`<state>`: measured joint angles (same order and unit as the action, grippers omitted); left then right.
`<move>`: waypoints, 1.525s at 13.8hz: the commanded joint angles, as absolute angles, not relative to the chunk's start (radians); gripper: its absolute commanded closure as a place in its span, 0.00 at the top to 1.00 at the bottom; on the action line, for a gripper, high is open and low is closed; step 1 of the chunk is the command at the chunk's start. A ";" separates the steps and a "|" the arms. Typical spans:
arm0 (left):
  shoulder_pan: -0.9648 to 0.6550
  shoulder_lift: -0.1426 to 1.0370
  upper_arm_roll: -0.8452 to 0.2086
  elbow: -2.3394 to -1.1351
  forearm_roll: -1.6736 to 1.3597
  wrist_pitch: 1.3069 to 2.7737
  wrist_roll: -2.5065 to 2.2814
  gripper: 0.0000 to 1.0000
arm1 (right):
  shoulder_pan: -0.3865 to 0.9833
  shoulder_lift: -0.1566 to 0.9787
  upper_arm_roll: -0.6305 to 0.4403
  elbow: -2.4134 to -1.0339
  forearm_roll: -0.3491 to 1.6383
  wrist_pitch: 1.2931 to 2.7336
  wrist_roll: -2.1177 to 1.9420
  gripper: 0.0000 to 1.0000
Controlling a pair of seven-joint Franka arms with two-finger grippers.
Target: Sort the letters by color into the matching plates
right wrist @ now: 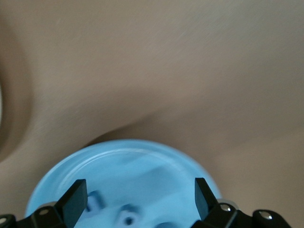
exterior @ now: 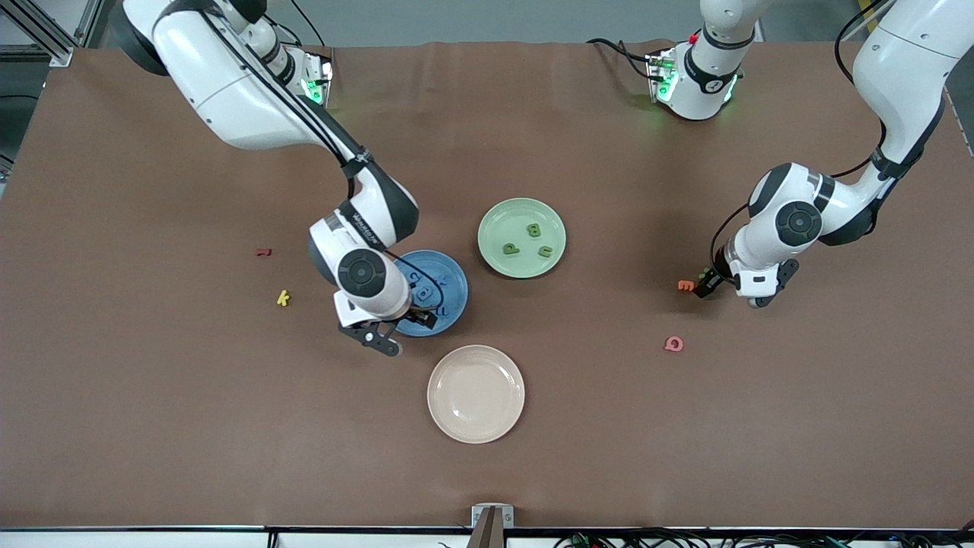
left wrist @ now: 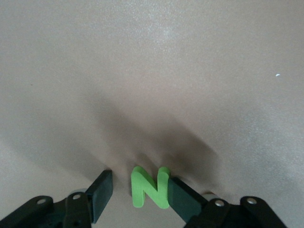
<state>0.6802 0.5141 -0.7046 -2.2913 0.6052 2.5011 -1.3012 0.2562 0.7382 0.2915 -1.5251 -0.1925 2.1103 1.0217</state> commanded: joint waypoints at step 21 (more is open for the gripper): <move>0.655 0.617 -0.709 -2.224 0.638 2.533 -1.335 0.53 | 0.115 0.132 -0.096 -1.855 -0.023 1.812 0.026 1.00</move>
<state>0.6672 0.5687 -0.7065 -2.2471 0.6054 2.5092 -1.3013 0.1041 0.2113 -0.0649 -1.8198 -0.0411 1.8582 0.0758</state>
